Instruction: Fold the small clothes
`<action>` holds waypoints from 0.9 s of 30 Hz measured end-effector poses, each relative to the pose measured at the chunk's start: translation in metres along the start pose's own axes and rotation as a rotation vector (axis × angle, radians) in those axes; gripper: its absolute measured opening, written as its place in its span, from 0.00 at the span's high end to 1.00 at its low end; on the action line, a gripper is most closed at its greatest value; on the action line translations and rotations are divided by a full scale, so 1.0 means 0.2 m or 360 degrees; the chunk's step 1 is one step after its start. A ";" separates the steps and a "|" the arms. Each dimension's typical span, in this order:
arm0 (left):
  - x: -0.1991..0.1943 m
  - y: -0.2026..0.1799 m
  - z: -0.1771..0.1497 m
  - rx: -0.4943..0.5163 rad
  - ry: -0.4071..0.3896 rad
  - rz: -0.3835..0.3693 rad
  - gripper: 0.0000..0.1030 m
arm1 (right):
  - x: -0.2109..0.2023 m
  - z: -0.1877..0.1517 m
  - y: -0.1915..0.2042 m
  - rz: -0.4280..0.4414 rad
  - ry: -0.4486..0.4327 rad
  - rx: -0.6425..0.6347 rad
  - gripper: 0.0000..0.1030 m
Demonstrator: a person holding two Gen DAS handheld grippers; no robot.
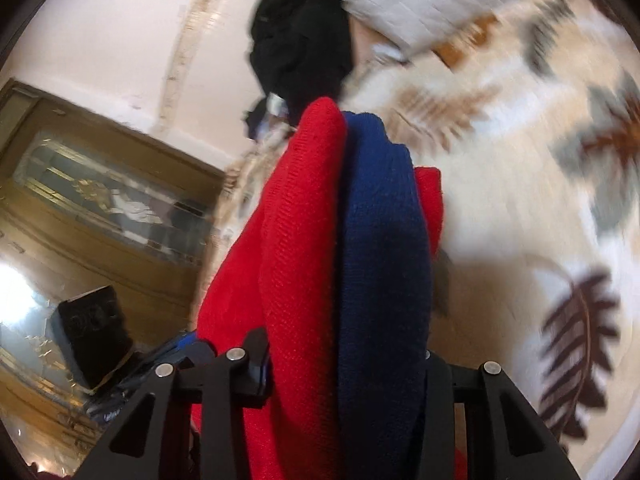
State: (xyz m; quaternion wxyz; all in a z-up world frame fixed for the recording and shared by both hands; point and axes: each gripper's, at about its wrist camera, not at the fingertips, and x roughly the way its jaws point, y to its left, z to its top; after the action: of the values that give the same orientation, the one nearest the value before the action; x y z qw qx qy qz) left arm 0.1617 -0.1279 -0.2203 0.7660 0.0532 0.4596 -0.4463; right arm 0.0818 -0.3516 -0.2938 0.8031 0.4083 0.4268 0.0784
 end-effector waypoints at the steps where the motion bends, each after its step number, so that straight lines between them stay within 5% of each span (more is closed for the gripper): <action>1: 0.03 0.00 -0.03 0.0026 0.0020 0.0094 0.61 | 0.02 -0.03 -0.02 -0.0082 0.0009 0.0010 0.53; 7: -0.12 -0.03 -0.10 0.0060 -0.0132 0.0304 0.35 | -0.19 -0.08 0.04 -0.0281 -0.0168 -0.0026 0.44; 11: -0.21 -0.09 -0.21 0.0043 -0.0195 0.0401 0.34 | -0.38 -0.15 0.18 -0.0347 -0.0342 -0.0230 0.44; 16: -0.14 -0.13 -0.32 0.0025 -0.0116 0.0571 0.30 | -0.34 -0.23 0.30 -0.0237 -0.0194 -0.0334 0.53; 19: -0.09 -0.13 -0.36 0.0036 -0.0107 0.0589 0.22 | -0.15 -0.29 0.18 -0.0389 0.0017 -0.0226 0.65; 21: -0.10 -0.16 -0.36 0.0046 -0.0101 0.0626 0.22 | -0.14 -0.32 0.15 -0.0412 -0.0029 -0.0206 0.71; 27: -0.27 -0.27 -0.37 0.0033 -0.0210 0.0731 0.23 | -0.36 -0.37 0.34 -0.0457 -0.0147 -0.0360 0.68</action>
State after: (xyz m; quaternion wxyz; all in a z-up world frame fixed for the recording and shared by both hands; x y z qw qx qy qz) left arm 0.0631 -0.0897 -0.2041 0.8752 0.1349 0.3798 -0.2676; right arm -0.0034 -0.2987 -0.2219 0.8655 0.2536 0.4319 -0.0083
